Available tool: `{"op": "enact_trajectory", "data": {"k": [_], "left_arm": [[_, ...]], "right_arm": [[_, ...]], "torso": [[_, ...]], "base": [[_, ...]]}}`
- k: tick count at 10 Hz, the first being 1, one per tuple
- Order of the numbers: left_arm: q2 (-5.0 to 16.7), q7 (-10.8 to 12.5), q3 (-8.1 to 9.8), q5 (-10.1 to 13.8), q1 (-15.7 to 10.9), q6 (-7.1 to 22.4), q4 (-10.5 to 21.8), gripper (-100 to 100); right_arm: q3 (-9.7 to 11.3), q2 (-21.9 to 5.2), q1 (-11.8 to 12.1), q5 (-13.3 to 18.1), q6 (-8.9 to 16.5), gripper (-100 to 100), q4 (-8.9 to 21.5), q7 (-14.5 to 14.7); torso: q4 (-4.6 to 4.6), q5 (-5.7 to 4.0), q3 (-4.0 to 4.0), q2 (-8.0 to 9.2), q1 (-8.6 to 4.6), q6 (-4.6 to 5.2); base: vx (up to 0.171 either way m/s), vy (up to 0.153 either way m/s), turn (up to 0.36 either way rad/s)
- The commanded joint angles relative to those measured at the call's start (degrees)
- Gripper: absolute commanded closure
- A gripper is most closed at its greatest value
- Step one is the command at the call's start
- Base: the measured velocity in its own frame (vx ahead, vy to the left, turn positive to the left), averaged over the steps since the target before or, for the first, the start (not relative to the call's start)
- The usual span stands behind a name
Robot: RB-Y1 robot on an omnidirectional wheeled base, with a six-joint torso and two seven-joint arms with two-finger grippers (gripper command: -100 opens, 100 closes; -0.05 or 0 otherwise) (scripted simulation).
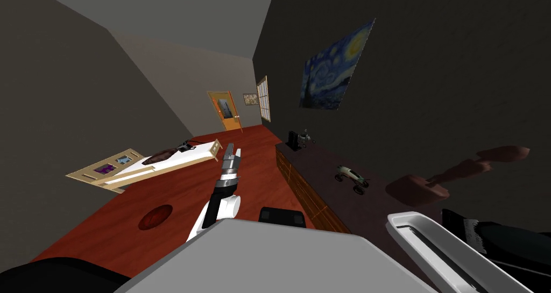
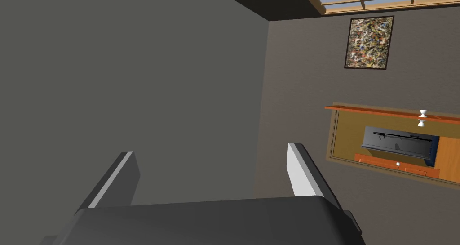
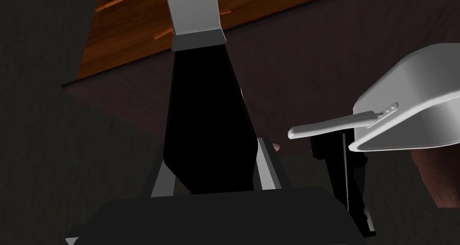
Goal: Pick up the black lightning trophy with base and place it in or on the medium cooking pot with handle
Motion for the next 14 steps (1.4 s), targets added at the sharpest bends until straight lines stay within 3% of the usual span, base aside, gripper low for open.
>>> {"op": "enact_trajectory", "data": {"k": [1, 4, 7, 9, 12, 13, 14], "left_arm": [[0.00, 0.00, 0.00, 0.00, 0.00, 0.00, 0.00, 0], [0.00, 0.00, -0.01, 0.00, -0.01, 0.00, 0.00, 0], [0.00, 0.00, -0.01, 0.00, -0.02, 0.00, 0.00, 0], [0.00, 0.00, 0.00, 0.00, -0.03, 0.00, 0.00, 0], [0.01, 0.00, 0.00, 0.00, -0.03, 0.00, 0.00, 0], [0.01, 0.00, 0.01, 0.00, -0.03, 0.00, 0.00, 0], [0.01, 0.00, 0.01, 0.00, -0.02, 0.00, 0.00, 0]], "right_arm": [[0.69, -0.61, 1.33, -1.09, -0.65, 100, -0.15, -1.05], [1.82, -2.25, 5.77, -3.61, -1.20, 100, -2.30, -3.23], [1.39, -4.53, 9.49, -4.76, -2.32, 100, -3.57, -5.17], [1.02, -5.19, 10.20, -4.84, -2.70, 100, -3.69, -5.56], [-1.45, -8.70, 12.91, -4.76, -4.75, 100, -3.79, -7.06], [-1.45, -8.70, 12.91, -4.76, -4.75, 100, -3.79, -7.06], [-3.11, -10.72, 14.11, -4.49, -6.00, 100, -3.64, -7.75]], "torso": [[0.00, 0.00, 0.00, 0.00, 0.00, 0.00], [-0.02, 0.12, 0.05, 0.14, 0.25, -0.01], [-0.06, 0.25, 0.02, 0.13, 0.27, -0.15], [-0.04, 0.28, 0.10, 0.29, 0.04, -0.31], [-0.04, 0.26, 0.10, 0.30, -0.35, -0.56], [-0.06, 0.26, 0.06, 0.22, -0.37, -0.63], [-0.05, 0.24, 0.10, 0.30, -0.35, -0.56]], "base": [[0.184, 0.079, -0.082], [0.158, 0.131, -0.113], [0.120, 0.115, -0.018], [0.040, 0.035, 0.049], [0.046, -0.023, 0.132], [0.037, -0.036, 0.067], [0.044, -0.040, 0.149]]}}
